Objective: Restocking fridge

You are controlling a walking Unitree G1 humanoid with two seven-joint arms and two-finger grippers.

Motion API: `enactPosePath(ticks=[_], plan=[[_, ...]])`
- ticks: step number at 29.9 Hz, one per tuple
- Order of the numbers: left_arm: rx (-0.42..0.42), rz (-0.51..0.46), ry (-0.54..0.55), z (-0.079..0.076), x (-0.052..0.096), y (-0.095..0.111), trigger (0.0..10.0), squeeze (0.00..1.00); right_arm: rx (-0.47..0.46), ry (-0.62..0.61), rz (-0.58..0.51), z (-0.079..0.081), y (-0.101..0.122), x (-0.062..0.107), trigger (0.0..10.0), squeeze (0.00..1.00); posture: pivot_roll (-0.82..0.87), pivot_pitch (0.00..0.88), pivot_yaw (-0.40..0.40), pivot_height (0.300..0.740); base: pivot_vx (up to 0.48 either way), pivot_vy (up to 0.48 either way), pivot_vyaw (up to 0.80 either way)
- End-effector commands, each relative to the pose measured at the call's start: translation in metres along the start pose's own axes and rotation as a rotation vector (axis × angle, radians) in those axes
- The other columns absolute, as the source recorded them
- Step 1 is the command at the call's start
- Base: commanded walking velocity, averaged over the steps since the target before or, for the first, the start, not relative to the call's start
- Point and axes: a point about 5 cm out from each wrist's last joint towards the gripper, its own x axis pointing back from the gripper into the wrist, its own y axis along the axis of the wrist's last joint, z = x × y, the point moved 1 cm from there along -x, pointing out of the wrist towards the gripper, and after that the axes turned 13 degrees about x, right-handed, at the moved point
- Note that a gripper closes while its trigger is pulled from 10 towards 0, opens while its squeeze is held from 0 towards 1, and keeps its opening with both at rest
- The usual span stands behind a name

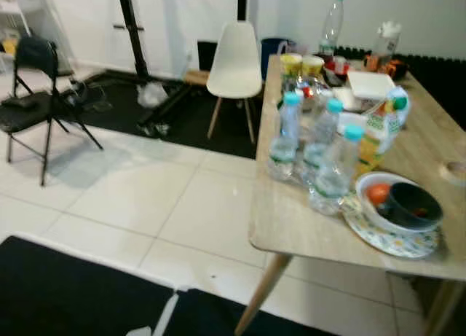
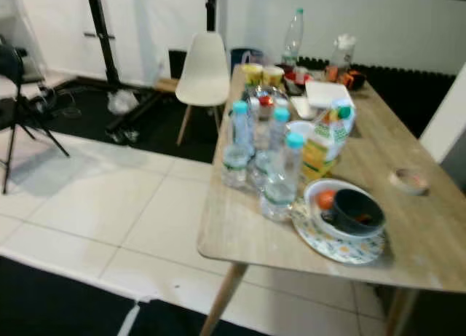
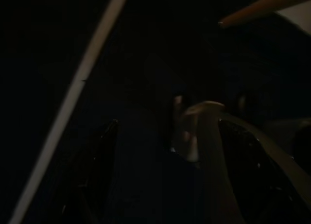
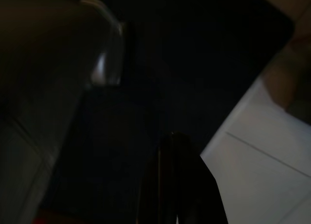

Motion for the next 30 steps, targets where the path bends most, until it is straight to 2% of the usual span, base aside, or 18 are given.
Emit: enactPosePath(ticks=[1,3,12,24,30], plan=[[0.005,0.029,0.01,0.004,0.002,-0.01,10.0,0.0,-0.005,0.014,0.012,0.005,-0.005,0.0,10.0,0.0,-0.08,0.0,0.021,0.74,0.0,0.0,0.0],[0.001,0.032,0.01,0.004,0.002,-0.01,10.0,0.0,-0.006,0.014,0.012,0.005,-0.005,0.0,10.0,0.0,-0.08,0.0,0.021,0.74,0.0,0.0,0.0],[0.019,0.037,-0.01,0.001,0.002,-0.013,10.0,0.0,-0.012,0.005,0.003,0.003,-0.004,0.0,10.0,0.0,-0.08,0.0,0.019,0.74,0.0,-0.433,0.0],[0.034,0.027,-0.017,-0.001,0.002,-0.012,10.0,0.0,-0.006,-0.003,-0.002,0.002,-0.002,0.0,10.0,0.0,-0.08,0.0,0.019,0.74,0.0,0.0,0.0],[0.031,0.005,0.015,0.004,0.002,-0.008,10.0,0.0,-0.03,-0.005,-0.073,-0.005,0.009,0.001,10.0,0.0,-0.08,0.0,0.019,0.74,0.0,0.0,0.0]])
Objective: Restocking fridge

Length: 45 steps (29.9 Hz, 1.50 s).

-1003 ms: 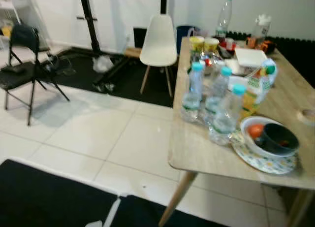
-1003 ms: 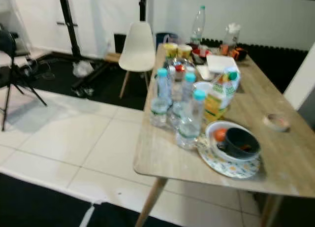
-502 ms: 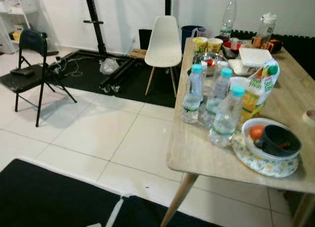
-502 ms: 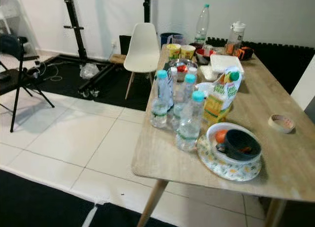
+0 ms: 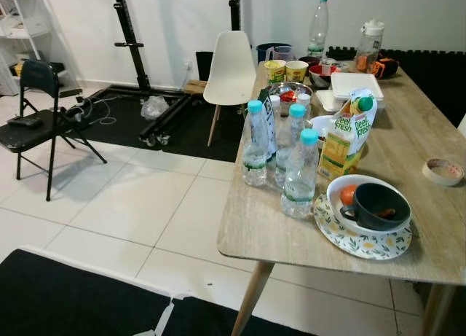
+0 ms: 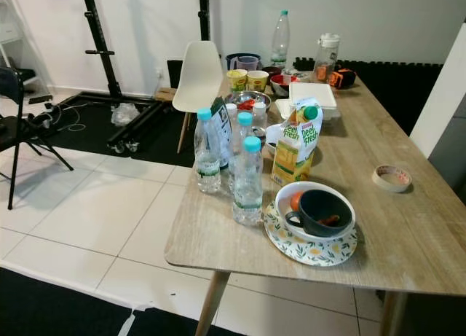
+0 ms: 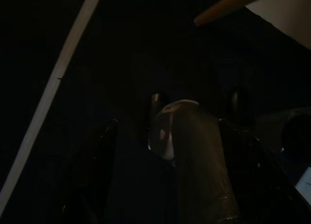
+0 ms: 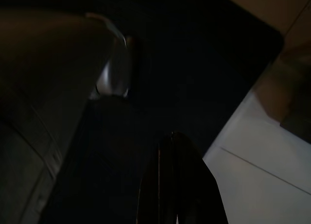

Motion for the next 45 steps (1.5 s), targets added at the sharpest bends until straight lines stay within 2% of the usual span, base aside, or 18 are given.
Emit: enactPosePath(ticks=[1,7,13,32,39,45], plan=[[0.006,-0.014,0.035,0.008,0.001,0.003,10.0,0.0,-0.012,-0.004,-0.034,-0.003,0.007,0.0,10.0,0.0,-0.08,0.0,0.019,0.74,0.0,0.0,0.0],[0.016,-0.022,0.041,0.01,0.002,0.005,10.0,0.0,-0.023,-0.012,-0.008,-0.006,0.003,0.001,10.0,0.0,-0.08,0.0,0.019,0.74,0.0,0.0,0.0],[0.01,-0.015,0.039,0.008,0.001,0.003,10.0,0.0,0.004,0.005,0.048,-0.002,-0.009,0.001,10.0,0.0,-0.08,0.0,0.017,0.74,0.0,0.0,-0.78],[-0.01,-0.015,0.049,0.012,0.002,0.005,10.0,0.0,0.018,0.023,0.039,0.003,-0.005,0.0,10.0,0.0,-0.08,0.0,0.019,0.74,0.0,0.0,-0.78],[-0.05,0.005,0.047,0.014,0.003,0.003,10.0,0.0,-0.001,0.014,0.02,0.003,-0.001,0.0,10.0,0.0,-0.08,0.0,0.02,0.74,0.0,-0.252,0.0],[-0.028,-0.006,0.07,0.016,0.003,0.004,10.0,0.0,-0.003,0.012,0.019,0.002,-0.001,0.0,10.0,0.0,-0.08,0.0,0.02,0.74,0.0,-0.32,0.0]])
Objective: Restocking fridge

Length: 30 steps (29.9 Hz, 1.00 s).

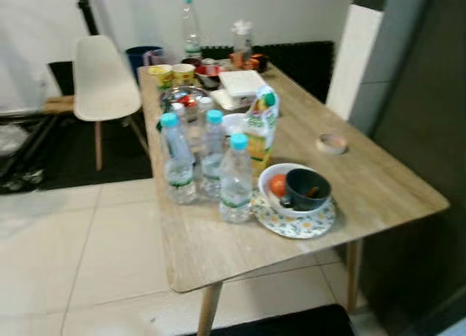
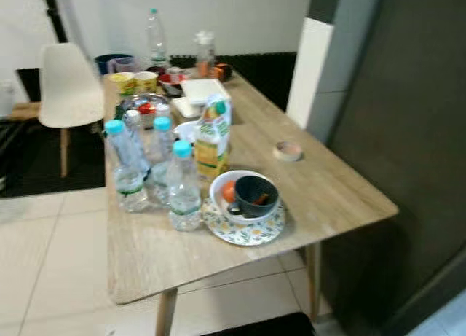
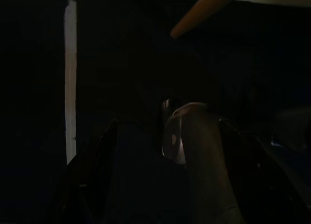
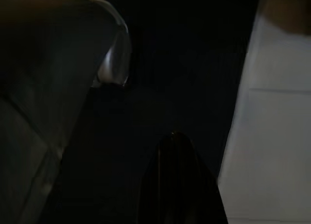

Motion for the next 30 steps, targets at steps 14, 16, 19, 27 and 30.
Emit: enactPosePath(ticks=[14,16,19,27,30], plan=[[0.173,-0.112,0.153,0.031,0.005,0.02,10.0,0.0,-0.011,-0.004,-0.012,-0.002,0.002,0.0,10.0,0.0,-0.08,0.0,0.02,0.74,0.0,0.0,0.0],[0.241,-0.163,0.19,0.041,0.008,0.029,10.0,0.0,-0.011,-0.003,-0.013,-0.002,0.002,0.0,10.0,0.0,-0.08,0.0,0.02,0.74,0.0,0.0,0.0],[0.371,-0.264,0.263,0.06,0.014,0.047,10.0,0.0,-0.012,-0.001,-0.014,-0.002,0.002,0.0,10.0,0.0,-0.08,0.0,0.02,0.74,0.0,0.0,0.0],[0.742,-0.664,0.332,0.114,0.049,0.128,10.0,1.0,-0.017,0.005,-0.015,0.0,0.002,0.0,10.0,0.0,-0.07,0.0,0.022,0.74,0.0,0.0,0.0],[0.784,-0.794,0.292,0.12,0.062,0.16,10.0,1.0,-0.018,0.006,-0.014,0.001,0.001,0.0,10.0,0.0,-0.07,0.0,0.022,0.74,0.0,0.0,0.0]])
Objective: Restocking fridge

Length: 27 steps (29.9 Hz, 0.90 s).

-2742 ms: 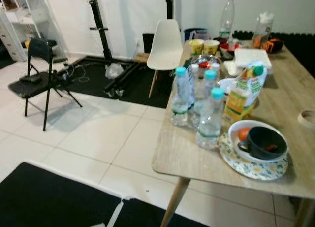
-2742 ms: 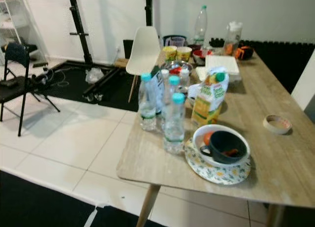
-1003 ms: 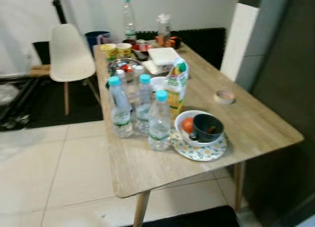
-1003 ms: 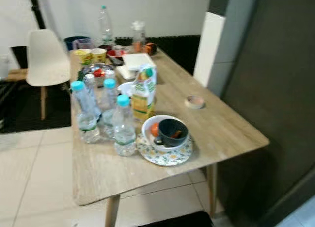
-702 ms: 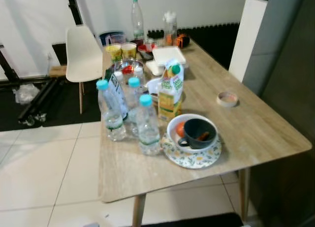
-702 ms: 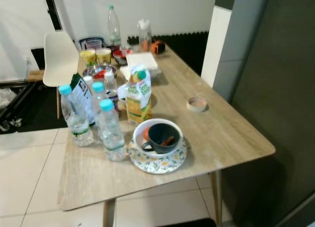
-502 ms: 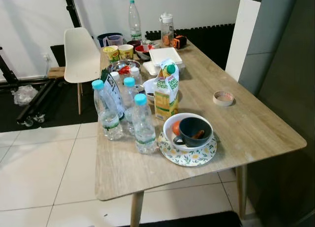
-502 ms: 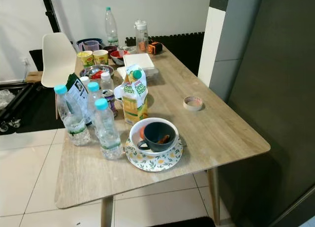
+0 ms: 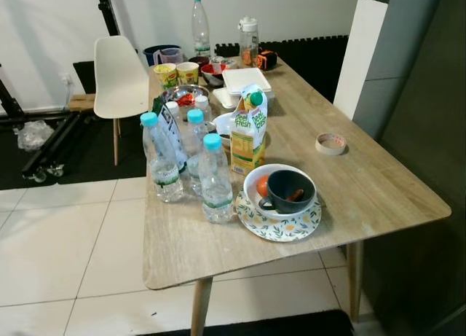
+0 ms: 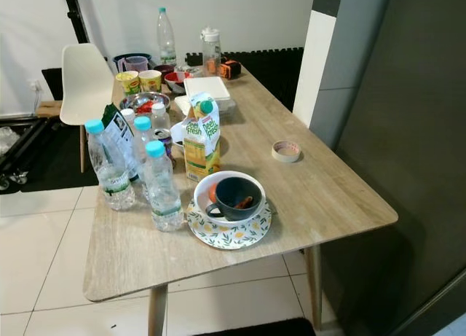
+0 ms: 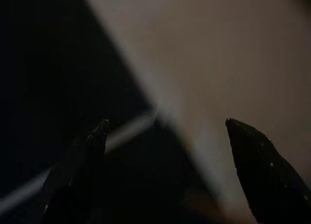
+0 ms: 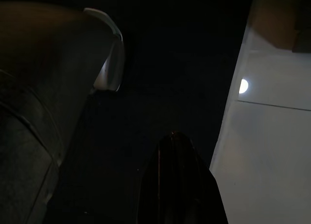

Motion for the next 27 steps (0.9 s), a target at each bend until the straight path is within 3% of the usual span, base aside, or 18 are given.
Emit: enactPosePath(ticks=[1,3,7,9,10,12,14,15,16,17,18,19,20,21,24,25,26,27], plan=[[0.071,-0.079,-0.045,-0.014,-0.006,0.023,10.0,1.0,-0.016,0.008,-0.004,0.002,0.0,0.0,10.0,0.0,-0.07,0.0,0.022,0.74,0.0,0.0,0.0],[0.145,-0.185,-0.125,-0.04,-0.013,0.057,10.0,1.0,-0.016,0.01,-0.003,0.003,-0.001,0.0,10.0,0.0,-0.07,0.0,0.026,0.74,0.0,0.0,0.0],[0.219,-0.251,-0.252,-0.069,-0.015,0.08,10.0,1.0,-0.019,0.01,-0.003,0.003,-0.001,0.0,10.0,0.0,-0.08,0.0,0.028,0.74,0.0,0.0,0.0],[0.275,-0.301,-0.464,-0.11,-0.01,0.101,10.0,1.0,-0.022,0.01,-0.002,0.004,-0.001,0.0,10.0,0.0,-0.08,0.0,0.028,0.74,0.0,0.0,0.0],[0.275,-0.301,-0.464,-0.11,-0.01,0.101,10.0,1.0,-0.022,0.01,-0.002,0.004,-0.001,0.0,10.0,0.0,-0.08,0.0,0.028,0.74,0.0,0.0,0.0],[0.293,-0.326,-0.649,-0.142,-0.002,0.112,10.0,1.0,-0.022,0.01,-0.001,0.003,-0.002,0.0,10.0,0.0,-0.08,0.0,0.026,0.74,0.0,0.0,0.0],[0.297,-0.331,-0.711,-0.152,0.002,0.115,10.0,1.0,-0.022,0.01,-0.001,0.003,-0.002,0.0,10.0,0.0,-0.08,0.0,0.026,0.74,0.0,0.0,0.0],[0.288,-0.332,-0.828,-0.17,0.009,0.119,10.0,1.0,-0.022,0.01,0.0,0.003,-0.002,0.0,10.0,0.0,-0.08,0.0,0.026,0.74,0.0,0.0,0.0],[0.288,-0.332,-0.828,-0.17,0.009,0.119,10.0,1.0,-0.022,0.01,0.0,0.003,-0.002,0.0,10.0,0.0,-0.08,0.0,0.026,0.74,0.0,0.0,0.0],[0.274,-0.324,-0.97,-0.189,0.02,0.121,10.0,1.0,-0.021,0.01,0.001,0.003,-0.003,0.0,10.0,0.0,-0.08,0.0,0.026,0.74,0.0,0.0,0.0],[0.274,-0.324,-0.97,-0.189,0.02,0.121,10.0,1.0,-0.021,0.01,0.001,0.003,-0.003,0.0,10.0,0.0,-0.08,0.0,0.026,0.74,0.0,0.0,0.0],[0.247,-0.31,-1.101,-0.207,0.032,0.12,10.0,1.0,-0.022,0.01,0.001,0.003,-0.003,0.0,10.0,0.0,-0.08,0.0,0.024,0.74,0.0,0.0,0.0],[0.247,-0.31,-1.101,-0.207,0.032,0.12,10.0,1.0,-0.022,0.01,0.001,0.003,-0.003,0.0,10.0,0.0,-0.08,0.0,0.024,0.74,0.0,0.0,0.0],[0.229,-0.299,-1.187,-0.218,0.041,0.119,10.0,1.0,-0.022,0.01,0.001,0.003,-0.003,0.0,10.0,0.0,-0.08,0.0,0.024,0.74,0.0,0.0,0.0],[0.146,-0.19,-1.538,-0.251,0.082,0.103,10.0,1.0,-0.02,0.012,0.003,0.003,-0.004,0.0,10.0,0.0,-0.08,0.0,0.023,0.74,0.0,0.0,0.0],[0.118,-0.152,-1.637,-0.259,0.096,0.097,10.0,0.13,-0.019,0.012,0.003,0.003,-0.004,0.0,10.0,0.0,-0.08,0.0,0.023,0.74,0.0,0.0,0.0],[0.118,-0.152,-1.637,-0.259,0.096,0.097,10.0,0.13,-0.019,0.012,0.003,0.003,-0.004,0.0,10.0,0.0,-0.08,0.0,0.023,0.74,0.0,0.0,0.0],[0.093,-0.12,-1.719,-0.266,0.108,0.092,10.0,0.0,-0.018,0.012,0.004,0.003,-0.005,0.0,10.0,0.0,-0.08,0.0,0.023,0.74,0.0,0.0,0.0]])
